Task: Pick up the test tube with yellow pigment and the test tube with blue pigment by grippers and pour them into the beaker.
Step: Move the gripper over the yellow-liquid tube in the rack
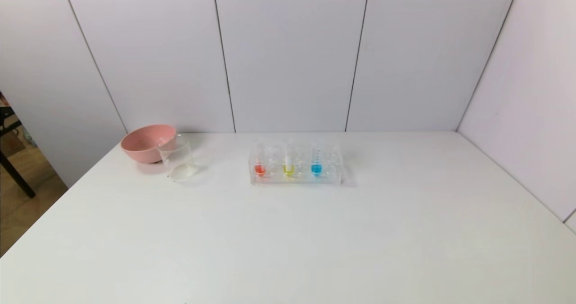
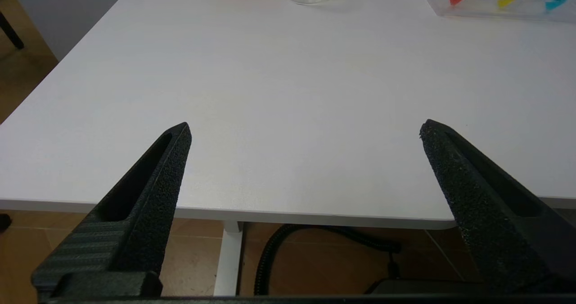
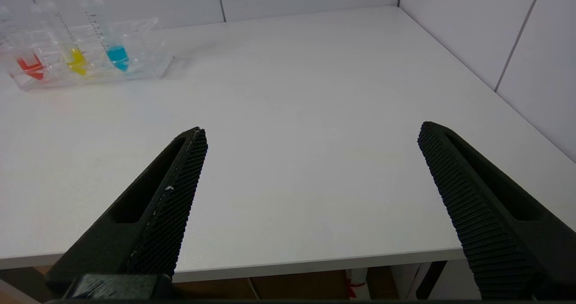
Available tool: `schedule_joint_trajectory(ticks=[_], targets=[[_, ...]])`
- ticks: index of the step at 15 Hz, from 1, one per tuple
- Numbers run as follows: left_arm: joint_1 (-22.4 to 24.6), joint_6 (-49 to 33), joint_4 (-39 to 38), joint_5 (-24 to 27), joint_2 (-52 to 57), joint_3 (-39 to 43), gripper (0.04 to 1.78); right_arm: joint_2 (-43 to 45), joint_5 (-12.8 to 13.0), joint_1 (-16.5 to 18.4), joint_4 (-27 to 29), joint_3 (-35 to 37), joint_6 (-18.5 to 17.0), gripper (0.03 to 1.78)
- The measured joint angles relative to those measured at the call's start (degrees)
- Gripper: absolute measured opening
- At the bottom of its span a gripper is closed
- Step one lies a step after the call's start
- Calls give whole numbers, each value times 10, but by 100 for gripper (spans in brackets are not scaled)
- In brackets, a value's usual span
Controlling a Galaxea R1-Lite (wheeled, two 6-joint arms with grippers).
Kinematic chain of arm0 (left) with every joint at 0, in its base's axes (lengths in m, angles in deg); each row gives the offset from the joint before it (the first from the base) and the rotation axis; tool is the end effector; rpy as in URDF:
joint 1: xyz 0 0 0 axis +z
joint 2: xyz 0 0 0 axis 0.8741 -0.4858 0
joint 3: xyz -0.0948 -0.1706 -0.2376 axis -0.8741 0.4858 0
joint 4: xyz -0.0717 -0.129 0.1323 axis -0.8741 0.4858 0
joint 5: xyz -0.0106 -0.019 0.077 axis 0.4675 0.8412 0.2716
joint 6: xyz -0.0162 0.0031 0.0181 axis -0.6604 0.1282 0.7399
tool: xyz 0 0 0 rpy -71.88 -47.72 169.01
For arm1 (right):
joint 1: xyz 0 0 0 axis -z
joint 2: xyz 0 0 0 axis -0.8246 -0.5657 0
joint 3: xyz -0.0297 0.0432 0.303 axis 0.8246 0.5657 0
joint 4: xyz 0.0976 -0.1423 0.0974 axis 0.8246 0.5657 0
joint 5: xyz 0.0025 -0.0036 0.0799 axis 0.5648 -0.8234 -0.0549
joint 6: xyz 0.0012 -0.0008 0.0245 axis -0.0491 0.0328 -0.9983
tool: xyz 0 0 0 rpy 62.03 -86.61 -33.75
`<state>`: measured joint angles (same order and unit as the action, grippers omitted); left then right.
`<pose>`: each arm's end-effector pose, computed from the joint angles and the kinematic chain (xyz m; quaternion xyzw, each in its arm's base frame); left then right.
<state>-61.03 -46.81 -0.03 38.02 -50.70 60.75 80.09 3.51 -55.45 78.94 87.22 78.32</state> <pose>-0.0264 0.0008 0.0793 -0.0418 0.0488 0.0164 0.9978 -0.0197 -0.0010 0.0772 0.0479 -0.0078 -0.0202 0.9986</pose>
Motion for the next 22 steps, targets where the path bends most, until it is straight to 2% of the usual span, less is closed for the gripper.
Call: schedule_joint_trajectory(ticks=[7,12,15,18,20,22], targets=[[0,-1,-15,2,0,-13,178,0,0,0,0,0,0,171],[0,1,-16,65,-65,-105,178,0,0,0,0,0,0,171],[0,1,-49,106,-170,-166,178,0,0,0,0,0,0,171],[-3,-1,-139,127,-323,-221,178,0,0,0,0,0,0,171],[-19,-2,-209,127,-439,-264,178,0,0,0,0,0,0,171],[-62,-3,-273,100,-562,-321,178,0,0,0,0,0,0,171]])
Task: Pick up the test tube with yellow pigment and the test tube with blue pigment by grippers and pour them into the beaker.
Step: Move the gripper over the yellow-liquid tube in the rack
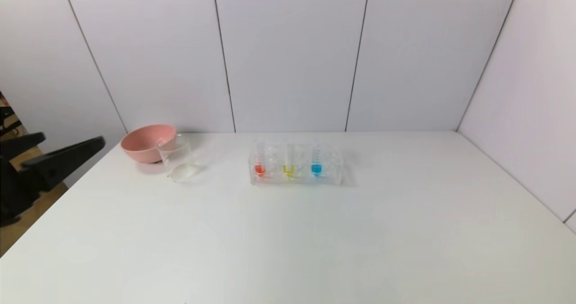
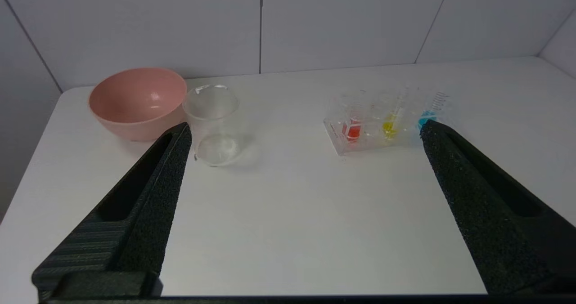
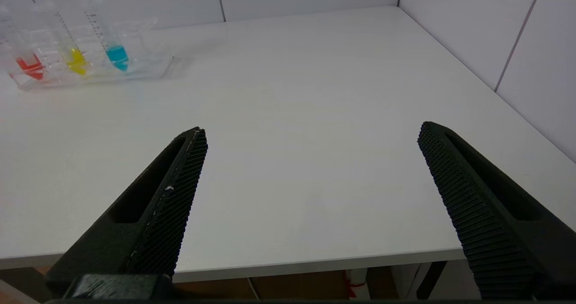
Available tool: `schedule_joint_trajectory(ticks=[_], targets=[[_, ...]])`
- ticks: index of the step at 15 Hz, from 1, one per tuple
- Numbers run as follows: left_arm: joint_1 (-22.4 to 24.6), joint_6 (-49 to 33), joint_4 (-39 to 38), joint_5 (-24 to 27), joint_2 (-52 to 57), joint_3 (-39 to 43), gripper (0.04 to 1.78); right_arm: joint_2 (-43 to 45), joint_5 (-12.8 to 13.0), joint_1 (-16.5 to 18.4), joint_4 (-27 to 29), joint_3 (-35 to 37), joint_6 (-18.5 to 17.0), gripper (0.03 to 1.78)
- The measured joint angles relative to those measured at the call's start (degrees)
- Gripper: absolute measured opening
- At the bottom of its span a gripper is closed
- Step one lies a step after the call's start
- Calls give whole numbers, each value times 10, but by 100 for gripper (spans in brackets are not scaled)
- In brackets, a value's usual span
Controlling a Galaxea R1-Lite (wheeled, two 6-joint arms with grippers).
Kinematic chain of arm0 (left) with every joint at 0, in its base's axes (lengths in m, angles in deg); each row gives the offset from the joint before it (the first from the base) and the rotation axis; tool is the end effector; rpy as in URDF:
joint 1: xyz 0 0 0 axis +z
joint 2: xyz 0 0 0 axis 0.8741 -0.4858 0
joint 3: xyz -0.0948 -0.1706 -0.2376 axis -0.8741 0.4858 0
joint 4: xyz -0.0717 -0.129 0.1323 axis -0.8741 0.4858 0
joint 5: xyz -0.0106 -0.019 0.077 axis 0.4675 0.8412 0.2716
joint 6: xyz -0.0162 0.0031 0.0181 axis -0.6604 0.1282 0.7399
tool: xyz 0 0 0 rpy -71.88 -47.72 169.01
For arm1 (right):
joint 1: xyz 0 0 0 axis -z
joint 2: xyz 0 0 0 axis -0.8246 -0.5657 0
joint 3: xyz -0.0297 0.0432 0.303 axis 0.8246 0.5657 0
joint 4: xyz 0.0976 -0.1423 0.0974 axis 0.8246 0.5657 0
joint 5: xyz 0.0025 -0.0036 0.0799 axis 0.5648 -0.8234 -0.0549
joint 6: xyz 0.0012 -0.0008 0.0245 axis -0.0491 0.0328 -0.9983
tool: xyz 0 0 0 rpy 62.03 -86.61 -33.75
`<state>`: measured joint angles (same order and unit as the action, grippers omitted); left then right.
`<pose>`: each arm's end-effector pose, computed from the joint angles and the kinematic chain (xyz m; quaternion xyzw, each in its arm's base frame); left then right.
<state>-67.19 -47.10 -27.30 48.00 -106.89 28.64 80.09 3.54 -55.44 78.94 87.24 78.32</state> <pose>0.1303 -0.0178 0.2603 -0.0451 0.0273 -0.1250 0.9907 -0.0196 -0.0010 0.0771 0.0479 -0.0077 -0.0206 0.9986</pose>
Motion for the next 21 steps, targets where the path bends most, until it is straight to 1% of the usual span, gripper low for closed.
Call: schedule_joint_trajectory(ticks=[1,3,8,9,11,14,17,21], targets=[[-28,0,-22,-23,-50,-24,178,0,0,0,0,0,0,171],[-101,-1,-81,-91,-155,-67,178,0,0,0,0,0,0,171],[-258,2,-302,-283,-381,-123,178,0,0,0,0,0,0,171],[-284,2,-339,-316,-418,-130,178,0,0,0,0,0,0,171],[-324,0,-390,-365,-482,-144,178,0,0,0,0,0,0,171],[-355,-18,-410,-401,-551,-166,178,0,0,0,0,0,0,171],[-365,-26,-424,-406,-598,-179,178,0,0,0,0,0,0,171],[-366,-30,-439,-408,-646,-198,178,0,0,0,0,0,0,171]])
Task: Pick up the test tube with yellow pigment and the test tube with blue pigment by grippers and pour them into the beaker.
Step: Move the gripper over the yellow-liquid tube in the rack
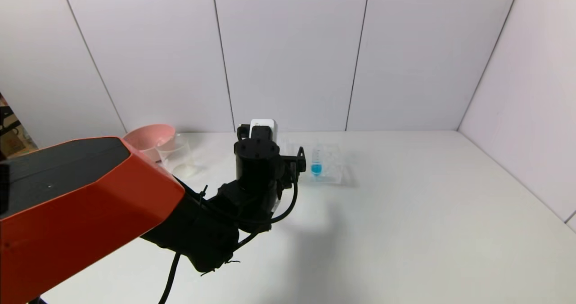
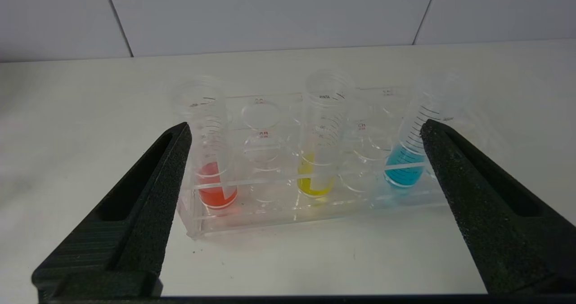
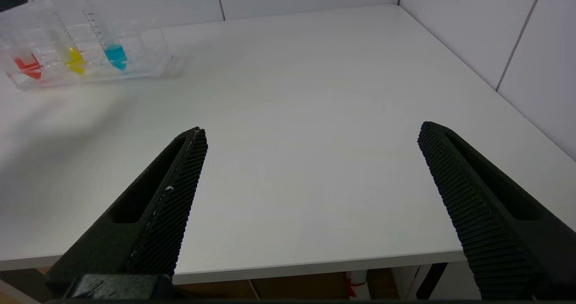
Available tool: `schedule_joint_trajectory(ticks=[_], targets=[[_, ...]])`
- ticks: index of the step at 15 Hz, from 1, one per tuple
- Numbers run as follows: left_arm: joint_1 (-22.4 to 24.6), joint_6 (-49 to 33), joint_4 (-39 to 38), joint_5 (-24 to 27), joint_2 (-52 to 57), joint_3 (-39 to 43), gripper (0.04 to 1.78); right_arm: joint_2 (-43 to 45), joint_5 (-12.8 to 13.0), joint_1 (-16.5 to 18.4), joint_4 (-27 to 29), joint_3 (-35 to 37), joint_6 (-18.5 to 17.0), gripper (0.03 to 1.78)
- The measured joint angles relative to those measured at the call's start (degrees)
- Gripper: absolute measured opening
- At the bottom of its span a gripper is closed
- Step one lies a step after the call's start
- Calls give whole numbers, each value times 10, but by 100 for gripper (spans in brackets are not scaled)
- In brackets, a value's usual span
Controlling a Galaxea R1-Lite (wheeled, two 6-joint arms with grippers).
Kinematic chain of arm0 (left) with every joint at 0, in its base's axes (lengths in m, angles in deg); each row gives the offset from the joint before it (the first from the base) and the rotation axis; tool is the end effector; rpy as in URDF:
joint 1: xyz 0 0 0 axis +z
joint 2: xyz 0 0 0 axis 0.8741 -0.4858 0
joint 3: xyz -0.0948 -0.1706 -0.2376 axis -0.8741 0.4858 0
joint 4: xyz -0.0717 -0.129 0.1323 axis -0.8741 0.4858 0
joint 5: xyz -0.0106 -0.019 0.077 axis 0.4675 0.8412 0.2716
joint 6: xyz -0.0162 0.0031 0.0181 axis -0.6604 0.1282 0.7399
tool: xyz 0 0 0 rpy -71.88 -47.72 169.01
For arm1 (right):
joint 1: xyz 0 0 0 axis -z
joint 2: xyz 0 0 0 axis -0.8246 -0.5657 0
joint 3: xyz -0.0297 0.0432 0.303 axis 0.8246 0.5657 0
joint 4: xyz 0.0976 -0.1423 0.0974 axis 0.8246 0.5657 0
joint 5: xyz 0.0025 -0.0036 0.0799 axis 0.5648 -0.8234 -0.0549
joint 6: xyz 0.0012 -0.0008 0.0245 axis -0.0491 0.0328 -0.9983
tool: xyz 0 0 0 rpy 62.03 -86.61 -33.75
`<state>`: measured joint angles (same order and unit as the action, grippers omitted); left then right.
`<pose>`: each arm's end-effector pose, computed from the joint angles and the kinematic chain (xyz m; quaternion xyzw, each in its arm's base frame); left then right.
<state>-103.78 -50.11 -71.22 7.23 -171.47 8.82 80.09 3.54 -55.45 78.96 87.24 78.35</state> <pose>0.3061 -0.2658 0.1251 -0.0534 0.0293 -0.0880 0.9943 -0.0196 -0.0010 0.0770 0.0476 -0.0075 -0.0205 0.9986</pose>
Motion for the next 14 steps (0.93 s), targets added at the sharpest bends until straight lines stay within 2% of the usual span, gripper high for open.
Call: schedule_joint_trajectory(ticks=[14], targets=[[22,-2,24,7,-67,-94,178,0,0,0,0,0,0,171]])
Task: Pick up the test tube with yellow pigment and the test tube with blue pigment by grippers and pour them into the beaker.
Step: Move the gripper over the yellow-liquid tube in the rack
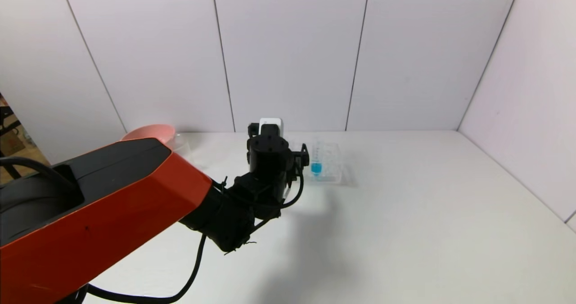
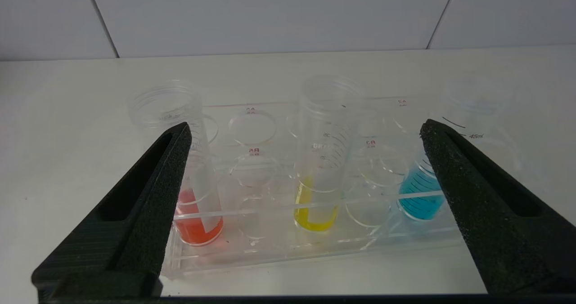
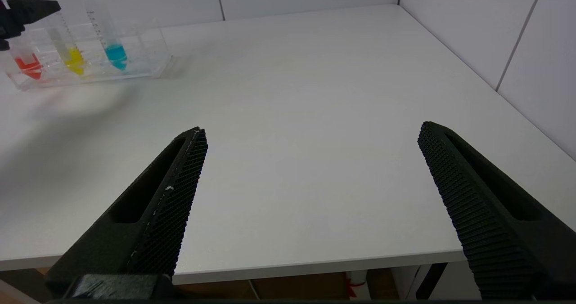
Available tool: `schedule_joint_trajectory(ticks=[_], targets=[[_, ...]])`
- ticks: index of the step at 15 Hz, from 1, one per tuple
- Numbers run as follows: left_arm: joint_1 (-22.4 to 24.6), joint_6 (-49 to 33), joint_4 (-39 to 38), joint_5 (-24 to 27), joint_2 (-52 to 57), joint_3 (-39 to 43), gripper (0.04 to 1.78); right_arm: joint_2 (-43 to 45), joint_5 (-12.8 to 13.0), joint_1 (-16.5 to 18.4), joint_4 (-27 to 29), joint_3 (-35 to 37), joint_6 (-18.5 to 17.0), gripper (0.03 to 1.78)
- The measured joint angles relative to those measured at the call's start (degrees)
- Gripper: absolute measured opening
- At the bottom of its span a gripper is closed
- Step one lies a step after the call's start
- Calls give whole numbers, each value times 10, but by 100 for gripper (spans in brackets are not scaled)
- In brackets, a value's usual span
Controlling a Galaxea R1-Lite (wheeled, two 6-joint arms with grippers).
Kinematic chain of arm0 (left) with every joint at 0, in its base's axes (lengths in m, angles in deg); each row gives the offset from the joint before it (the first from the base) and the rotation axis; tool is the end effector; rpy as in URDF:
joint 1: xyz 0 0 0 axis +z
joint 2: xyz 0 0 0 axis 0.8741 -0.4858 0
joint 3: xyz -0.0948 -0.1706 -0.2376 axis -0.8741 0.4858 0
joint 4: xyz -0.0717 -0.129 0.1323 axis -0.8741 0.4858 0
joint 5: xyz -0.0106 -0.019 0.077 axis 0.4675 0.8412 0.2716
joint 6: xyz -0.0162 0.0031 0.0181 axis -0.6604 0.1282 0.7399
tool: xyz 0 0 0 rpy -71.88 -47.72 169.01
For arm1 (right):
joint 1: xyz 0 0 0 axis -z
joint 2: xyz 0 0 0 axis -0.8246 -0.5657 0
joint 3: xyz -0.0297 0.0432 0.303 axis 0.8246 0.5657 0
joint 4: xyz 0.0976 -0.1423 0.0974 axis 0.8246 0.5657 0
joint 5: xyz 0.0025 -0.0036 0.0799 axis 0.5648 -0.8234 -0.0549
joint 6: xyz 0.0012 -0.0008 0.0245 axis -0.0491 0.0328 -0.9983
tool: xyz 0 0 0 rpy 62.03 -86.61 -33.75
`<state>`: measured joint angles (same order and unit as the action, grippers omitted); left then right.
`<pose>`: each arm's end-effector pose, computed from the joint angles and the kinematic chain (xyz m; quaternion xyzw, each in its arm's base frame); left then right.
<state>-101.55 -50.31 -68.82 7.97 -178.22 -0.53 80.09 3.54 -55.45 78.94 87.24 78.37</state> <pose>0.3433 -0.2774 0.1119 -0.0569 0.0275 -0.0751 0.9952 -0.0196 -0.0010 0.0771 0.0474 -0.0076 -0.0205 0.9986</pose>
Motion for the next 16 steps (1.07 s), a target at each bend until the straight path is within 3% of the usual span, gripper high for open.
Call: schedule_joint_trajectory(ticks=[16], targets=[[48,0,59,23,-58,-114,173,0,0,0,0,0,0,171]])
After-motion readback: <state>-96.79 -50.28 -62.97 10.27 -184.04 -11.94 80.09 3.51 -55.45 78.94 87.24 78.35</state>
